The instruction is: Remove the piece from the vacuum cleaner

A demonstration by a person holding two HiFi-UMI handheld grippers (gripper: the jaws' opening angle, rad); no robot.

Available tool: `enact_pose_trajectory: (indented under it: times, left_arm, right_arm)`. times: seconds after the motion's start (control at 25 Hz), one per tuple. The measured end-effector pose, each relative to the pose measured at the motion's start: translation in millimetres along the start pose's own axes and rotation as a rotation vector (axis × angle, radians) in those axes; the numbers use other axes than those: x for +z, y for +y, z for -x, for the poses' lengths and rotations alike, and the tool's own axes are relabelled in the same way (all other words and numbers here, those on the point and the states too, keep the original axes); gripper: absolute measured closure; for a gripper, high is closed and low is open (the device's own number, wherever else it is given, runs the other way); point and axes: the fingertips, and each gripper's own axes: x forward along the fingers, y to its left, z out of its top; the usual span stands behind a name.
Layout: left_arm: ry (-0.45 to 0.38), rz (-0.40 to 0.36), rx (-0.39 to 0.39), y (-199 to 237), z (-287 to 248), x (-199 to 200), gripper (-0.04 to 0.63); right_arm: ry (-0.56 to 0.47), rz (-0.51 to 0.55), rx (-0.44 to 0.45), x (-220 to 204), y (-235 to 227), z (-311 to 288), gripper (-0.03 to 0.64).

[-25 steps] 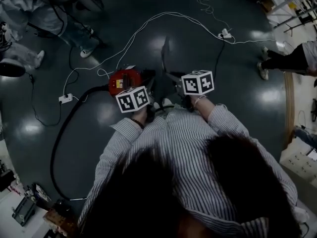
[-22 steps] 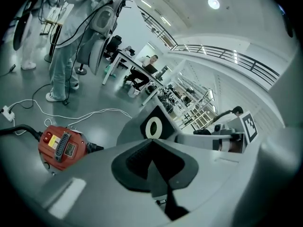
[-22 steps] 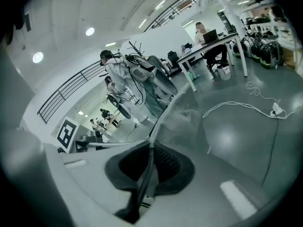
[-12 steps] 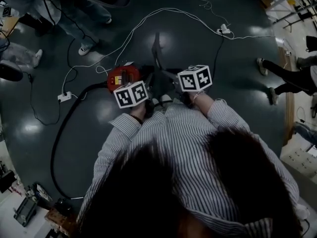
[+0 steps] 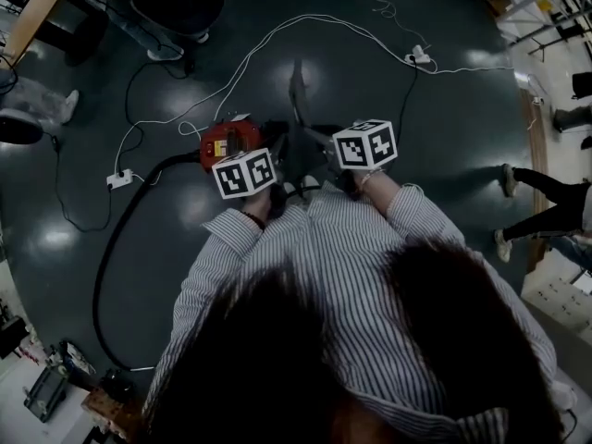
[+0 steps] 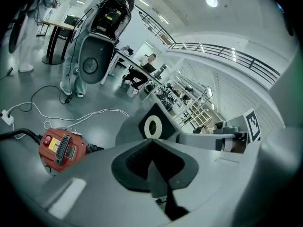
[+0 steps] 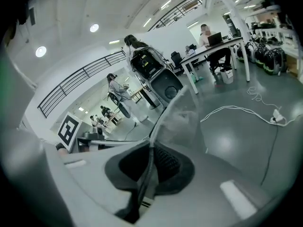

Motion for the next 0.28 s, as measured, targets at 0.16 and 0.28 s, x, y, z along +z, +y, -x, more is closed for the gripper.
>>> enact_pose_trajectory:
  times: [0.16,0.28]
  left_arm:
    - [-0.001,0.002,-0.008,-0.6,0.2,1.7,0.589]
    - [0.001,0.004,-0.022,-2.7,-1.7,0.2,0.589]
  right_arm:
    - [-0.011,0.023,-0.01,6.4,-0.1,1.1,0.593]
    - [-0.007,0.02,-0.003,5.5,-0.7,1.4,0.594]
